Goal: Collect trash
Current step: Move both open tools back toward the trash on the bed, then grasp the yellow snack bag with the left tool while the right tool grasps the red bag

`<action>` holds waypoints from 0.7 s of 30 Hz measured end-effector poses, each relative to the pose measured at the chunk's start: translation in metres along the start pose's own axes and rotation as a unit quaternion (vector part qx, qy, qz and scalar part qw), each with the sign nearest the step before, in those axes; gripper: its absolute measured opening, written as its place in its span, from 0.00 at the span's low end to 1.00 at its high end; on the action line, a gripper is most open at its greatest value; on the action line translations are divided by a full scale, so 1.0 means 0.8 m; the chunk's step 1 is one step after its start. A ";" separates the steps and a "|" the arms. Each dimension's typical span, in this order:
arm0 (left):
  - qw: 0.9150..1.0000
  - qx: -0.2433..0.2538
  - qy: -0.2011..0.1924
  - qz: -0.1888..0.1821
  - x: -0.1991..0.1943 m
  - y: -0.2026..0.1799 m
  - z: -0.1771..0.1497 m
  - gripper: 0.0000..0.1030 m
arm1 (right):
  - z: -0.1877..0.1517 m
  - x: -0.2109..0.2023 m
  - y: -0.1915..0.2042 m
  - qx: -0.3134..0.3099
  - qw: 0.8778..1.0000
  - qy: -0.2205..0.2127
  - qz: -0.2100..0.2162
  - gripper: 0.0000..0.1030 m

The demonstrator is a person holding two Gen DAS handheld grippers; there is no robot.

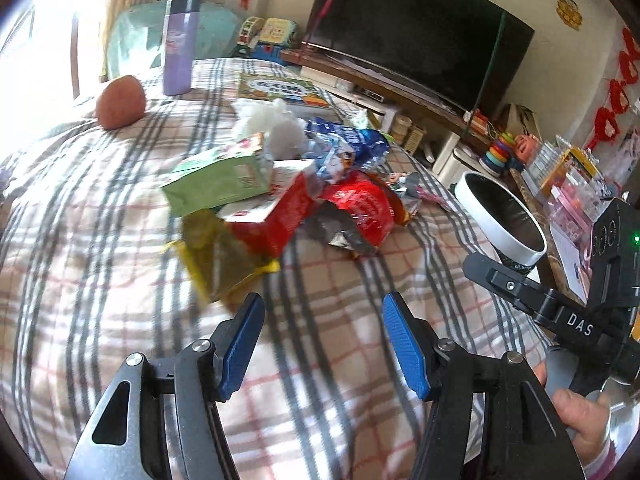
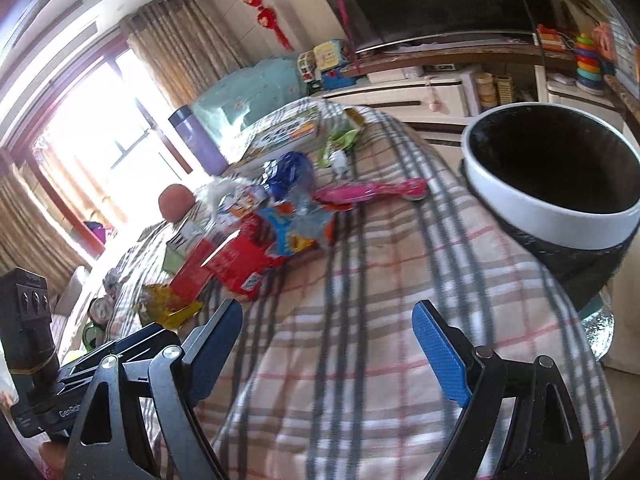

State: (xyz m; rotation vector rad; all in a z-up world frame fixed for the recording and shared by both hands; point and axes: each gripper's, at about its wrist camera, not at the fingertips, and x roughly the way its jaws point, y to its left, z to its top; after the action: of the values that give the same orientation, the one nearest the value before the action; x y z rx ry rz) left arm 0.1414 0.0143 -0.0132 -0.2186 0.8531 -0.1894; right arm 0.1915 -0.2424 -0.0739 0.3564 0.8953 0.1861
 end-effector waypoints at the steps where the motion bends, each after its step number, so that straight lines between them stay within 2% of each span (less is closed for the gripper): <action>1: 1.000 -0.005 -0.002 0.002 -0.005 0.005 -0.003 0.59 | 0.000 0.002 0.004 -0.003 1.000 0.002 0.002 0.86; 8: 0.999 -0.030 -0.007 0.020 -0.023 0.038 -0.010 0.59 | -0.005 0.022 0.038 -0.030 0.999 0.019 0.019 0.86; 17: 0.997 -0.076 -0.004 0.028 -0.010 0.074 0.006 0.59 | -0.004 0.049 0.063 -0.053 0.998 0.035 0.024 0.85; 21: 0.996 -0.088 -0.006 0.024 -0.003 0.081 0.017 0.59 | 0.000 0.059 0.067 -0.059 0.997 0.039 0.022 0.78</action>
State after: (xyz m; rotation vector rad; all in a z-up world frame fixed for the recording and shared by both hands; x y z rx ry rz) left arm 0.1552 0.0785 -0.0197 -0.3630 0.8619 -0.0683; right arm 0.2201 -0.1783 -0.0882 0.2608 0.9501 0.2938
